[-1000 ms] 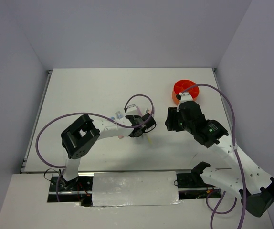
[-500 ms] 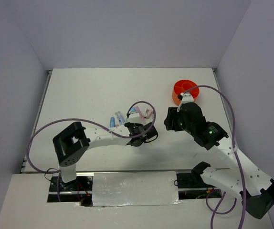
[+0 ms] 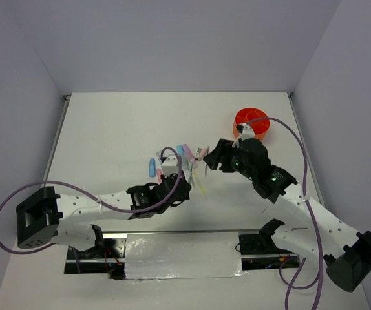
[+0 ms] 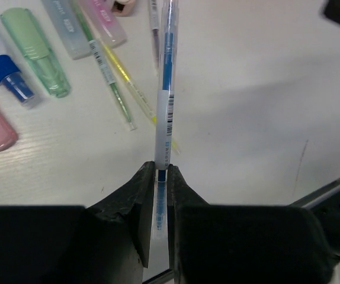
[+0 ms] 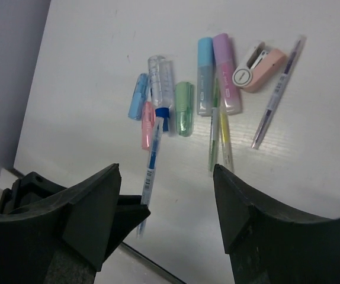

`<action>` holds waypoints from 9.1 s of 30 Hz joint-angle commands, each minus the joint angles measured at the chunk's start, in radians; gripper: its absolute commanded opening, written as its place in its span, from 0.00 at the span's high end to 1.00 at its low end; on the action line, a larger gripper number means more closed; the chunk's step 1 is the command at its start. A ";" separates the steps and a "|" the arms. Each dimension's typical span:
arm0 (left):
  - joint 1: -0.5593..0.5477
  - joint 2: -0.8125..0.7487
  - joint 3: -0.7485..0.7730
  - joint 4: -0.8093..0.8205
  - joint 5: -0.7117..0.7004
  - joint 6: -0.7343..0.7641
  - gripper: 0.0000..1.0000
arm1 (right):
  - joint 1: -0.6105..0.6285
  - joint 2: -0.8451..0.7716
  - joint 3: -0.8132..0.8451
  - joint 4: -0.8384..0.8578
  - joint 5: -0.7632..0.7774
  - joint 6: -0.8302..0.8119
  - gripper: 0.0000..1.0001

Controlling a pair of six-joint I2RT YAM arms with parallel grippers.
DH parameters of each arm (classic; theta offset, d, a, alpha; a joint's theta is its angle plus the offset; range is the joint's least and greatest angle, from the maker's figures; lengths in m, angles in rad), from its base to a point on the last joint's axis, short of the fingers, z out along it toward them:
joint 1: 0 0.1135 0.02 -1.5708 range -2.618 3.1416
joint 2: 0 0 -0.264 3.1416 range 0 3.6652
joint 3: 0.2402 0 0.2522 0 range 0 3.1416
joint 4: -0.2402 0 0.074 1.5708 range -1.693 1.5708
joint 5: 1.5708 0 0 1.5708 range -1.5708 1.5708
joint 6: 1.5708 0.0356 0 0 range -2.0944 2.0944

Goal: Sort the stationery into containers
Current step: Pick up the pen from the center of the board, then place the pen in the storage box, then pick up the pen from the center of the board, then place the pen in the storage box, then pick up the pen from the center of the board.

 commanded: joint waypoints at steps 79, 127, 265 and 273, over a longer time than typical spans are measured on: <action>0.025 -0.107 0.147 -0.456 -0.015 -0.001 0.01 | -0.494 0.726 0.215 1.024 0.459 -0.487 0.20; 0.214 0.697 0.585 -0.568 0.144 -0.148 0.98 | -0.440 -0.220 -0.084 0.118 -0.207 -0.085 0.22; 0.113 0.729 0.634 -0.709 0.107 -0.424 0.59 | -0.492 -0.344 -0.037 0.016 -0.265 -0.107 0.10; 0.101 0.544 0.320 -0.536 0.164 -0.394 1.00 | -0.473 -0.282 -0.104 0.121 -0.419 -0.061 0.11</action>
